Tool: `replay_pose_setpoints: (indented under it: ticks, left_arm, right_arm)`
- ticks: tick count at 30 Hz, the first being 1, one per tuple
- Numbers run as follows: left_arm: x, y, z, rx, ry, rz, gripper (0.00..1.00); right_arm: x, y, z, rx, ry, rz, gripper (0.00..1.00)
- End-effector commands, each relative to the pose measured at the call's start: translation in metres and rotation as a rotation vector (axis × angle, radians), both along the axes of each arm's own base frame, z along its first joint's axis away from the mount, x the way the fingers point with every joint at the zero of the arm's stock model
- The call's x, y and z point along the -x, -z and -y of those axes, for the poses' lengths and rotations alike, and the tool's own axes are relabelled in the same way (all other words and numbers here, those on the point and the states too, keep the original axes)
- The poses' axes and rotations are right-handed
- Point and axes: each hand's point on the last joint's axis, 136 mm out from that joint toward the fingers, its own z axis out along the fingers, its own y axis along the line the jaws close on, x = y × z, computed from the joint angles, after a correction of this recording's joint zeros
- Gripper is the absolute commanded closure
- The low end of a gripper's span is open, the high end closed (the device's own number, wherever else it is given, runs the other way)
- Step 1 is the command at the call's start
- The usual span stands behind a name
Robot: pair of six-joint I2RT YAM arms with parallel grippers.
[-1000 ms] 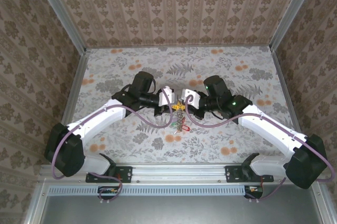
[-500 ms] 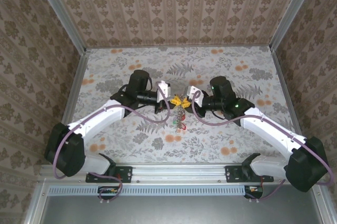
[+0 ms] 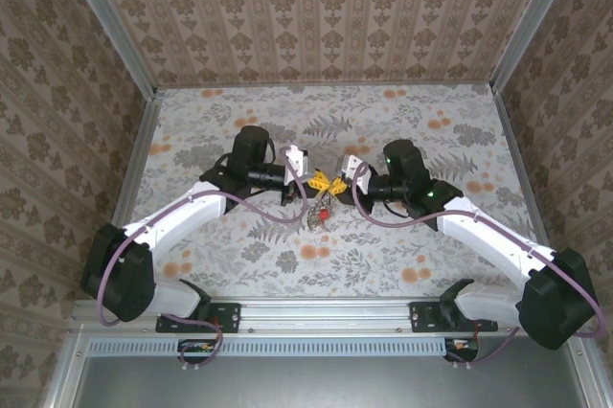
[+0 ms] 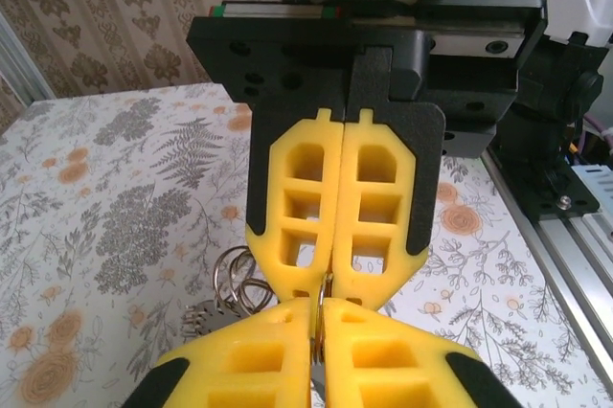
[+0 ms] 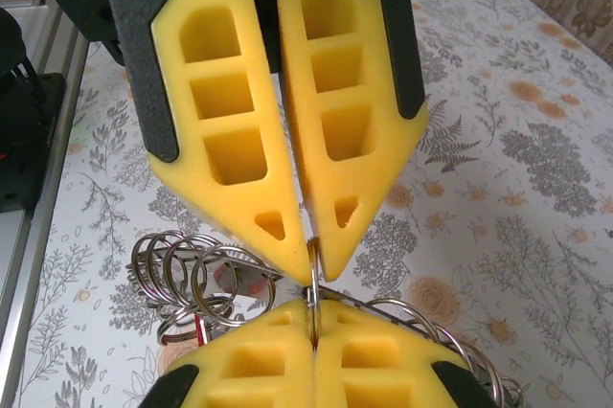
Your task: Put the keys on the keyring
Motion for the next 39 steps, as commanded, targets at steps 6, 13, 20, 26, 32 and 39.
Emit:
replay_pose_setpoints:
  ticks: [6,13,20,26,32,39]
  left_arm:
    - [0.001,0.004,-0.012,-0.123,-0.029,0.07,0.7]
    - [0.0,-0.004,-0.007,-0.129,-0.021,0.107,0.67]
    - [0.003,-0.01,-0.001,-0.115,0.002,0.125,0.67]
    - [0.005,-0.006,0.003,-0.136,0.027,0.122,0.69]
    - [0.004,-0.002,0.006,-0.156,0.036,0.123,0.72]
    - [0.004,0.005,0.006,-0.184,0.041,0.111,0.79]
  right_arm:
    - [-0.003,-0.01,0.002,0.113,-0.003,0.036,1.0]
    - [-0.001,-0.012,0.0,0.15,-0.015,0.047,1.0]
    - [-0.002,-0.011,-0.002,0.175,-0.021,0.053,1.0]
    - [-0.002,-0.011,-0.003,0.177,-0.026,0.054,1.0]
    - [-0.001,-0.015,-0.006,0.16,-0.032,0.06,1.0]
    - [0.0,-0.021,-0.008,0.123,-0.039,0.075,1.0]
